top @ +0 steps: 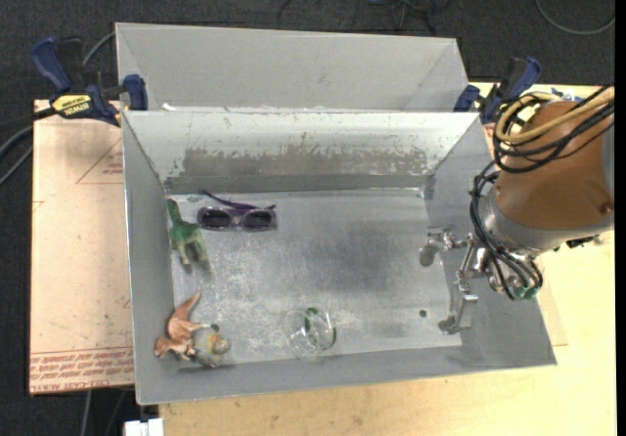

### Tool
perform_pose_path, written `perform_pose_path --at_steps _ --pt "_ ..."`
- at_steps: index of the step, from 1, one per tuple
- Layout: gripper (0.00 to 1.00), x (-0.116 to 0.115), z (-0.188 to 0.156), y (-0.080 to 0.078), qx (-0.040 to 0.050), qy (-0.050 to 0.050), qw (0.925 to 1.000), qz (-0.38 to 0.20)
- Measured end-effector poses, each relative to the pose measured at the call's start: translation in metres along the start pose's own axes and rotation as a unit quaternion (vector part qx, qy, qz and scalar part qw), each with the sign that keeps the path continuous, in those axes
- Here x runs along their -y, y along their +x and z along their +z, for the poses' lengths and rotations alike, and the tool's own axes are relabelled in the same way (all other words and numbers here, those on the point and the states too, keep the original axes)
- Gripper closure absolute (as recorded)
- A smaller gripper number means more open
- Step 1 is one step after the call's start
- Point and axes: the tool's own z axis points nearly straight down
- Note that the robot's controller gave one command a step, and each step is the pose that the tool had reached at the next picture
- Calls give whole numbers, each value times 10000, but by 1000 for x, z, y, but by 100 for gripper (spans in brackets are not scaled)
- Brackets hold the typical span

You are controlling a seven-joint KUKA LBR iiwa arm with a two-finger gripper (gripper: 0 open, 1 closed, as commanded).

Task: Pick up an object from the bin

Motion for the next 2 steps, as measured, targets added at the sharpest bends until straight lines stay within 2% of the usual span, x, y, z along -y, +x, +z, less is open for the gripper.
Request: perform_pose_path --at_steps 1,2 --pt "0 -1 -4 -2 40 5 10000 -17" --pt "0 -1 -4 -2 40 5 10000 -21"
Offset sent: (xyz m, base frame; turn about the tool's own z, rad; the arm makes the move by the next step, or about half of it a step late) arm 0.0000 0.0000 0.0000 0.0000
